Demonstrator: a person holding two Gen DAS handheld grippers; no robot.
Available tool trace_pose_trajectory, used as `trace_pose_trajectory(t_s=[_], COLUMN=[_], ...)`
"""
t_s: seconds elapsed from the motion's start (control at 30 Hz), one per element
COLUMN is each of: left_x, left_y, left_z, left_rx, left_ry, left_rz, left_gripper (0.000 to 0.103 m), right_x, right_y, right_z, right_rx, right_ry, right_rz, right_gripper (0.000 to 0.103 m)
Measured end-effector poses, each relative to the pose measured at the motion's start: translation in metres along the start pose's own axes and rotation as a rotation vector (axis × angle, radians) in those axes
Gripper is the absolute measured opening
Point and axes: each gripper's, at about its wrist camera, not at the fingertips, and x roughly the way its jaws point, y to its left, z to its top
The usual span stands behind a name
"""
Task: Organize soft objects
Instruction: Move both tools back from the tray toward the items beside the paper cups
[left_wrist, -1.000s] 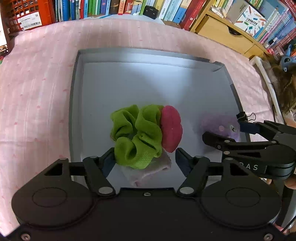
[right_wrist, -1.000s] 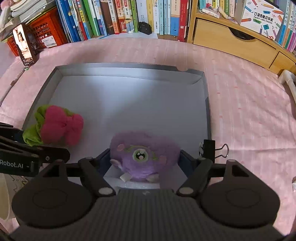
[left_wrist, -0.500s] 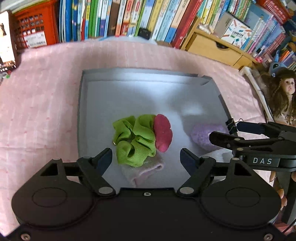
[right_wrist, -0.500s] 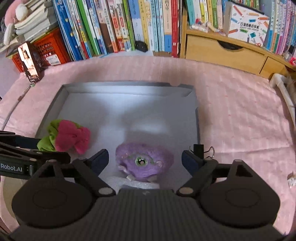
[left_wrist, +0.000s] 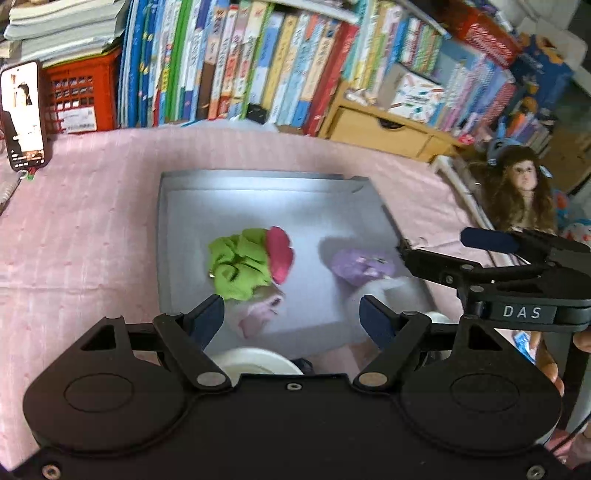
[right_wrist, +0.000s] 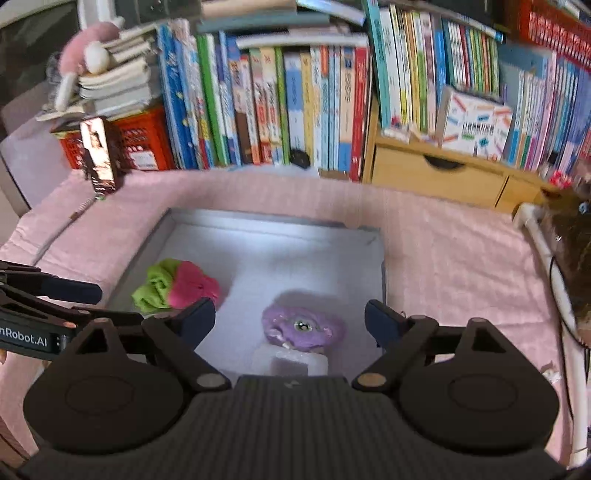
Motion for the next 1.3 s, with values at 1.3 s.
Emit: trace_pose_trajectory(t_s=[1.3], left_x=[-0.101], left_y=[-0.006], left_z=[-0.147], left_rx=[0.166], left_ry=[-0.328], left_rz=[0.044], left_gripper=[0.096], right_x=[-0.092], right_y=[0.065], right_z=[-0.108], right_rx=[-0.138], right_ry=[-0.344], right_rz=[0.065], right_gripper=[0.099])
